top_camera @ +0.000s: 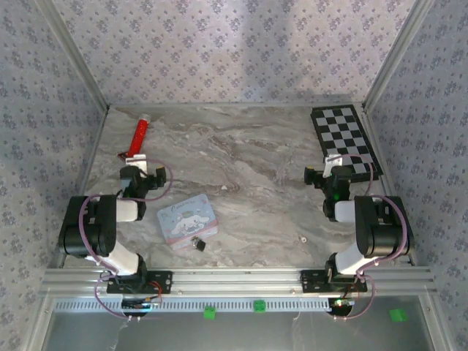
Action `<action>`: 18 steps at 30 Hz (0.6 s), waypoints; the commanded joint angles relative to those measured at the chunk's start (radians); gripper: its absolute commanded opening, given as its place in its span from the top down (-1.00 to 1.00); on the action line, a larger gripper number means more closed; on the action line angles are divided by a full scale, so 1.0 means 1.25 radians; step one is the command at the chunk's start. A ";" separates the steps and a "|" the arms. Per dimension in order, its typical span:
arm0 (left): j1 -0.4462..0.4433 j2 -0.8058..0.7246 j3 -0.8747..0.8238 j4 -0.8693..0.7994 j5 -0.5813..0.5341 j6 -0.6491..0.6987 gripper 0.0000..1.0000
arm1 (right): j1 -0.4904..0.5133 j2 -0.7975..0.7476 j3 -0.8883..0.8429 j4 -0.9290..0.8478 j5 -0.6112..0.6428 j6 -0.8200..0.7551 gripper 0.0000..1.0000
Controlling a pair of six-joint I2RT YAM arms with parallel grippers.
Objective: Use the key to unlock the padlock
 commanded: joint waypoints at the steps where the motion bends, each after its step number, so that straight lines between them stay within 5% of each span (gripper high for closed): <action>1: 0.002 -0.010 0.020 0.005 0.010 0.007 -1.00 | -0.005 -0.003 0.018 -0.004 -0.011 -0.007 -0.98; 18: 0.004 -0.010 0.020 0.005 0.014 0.005 -1.00 | -0.011 -0.004 0.015 -0.003 -0.021 -0.005 -0.98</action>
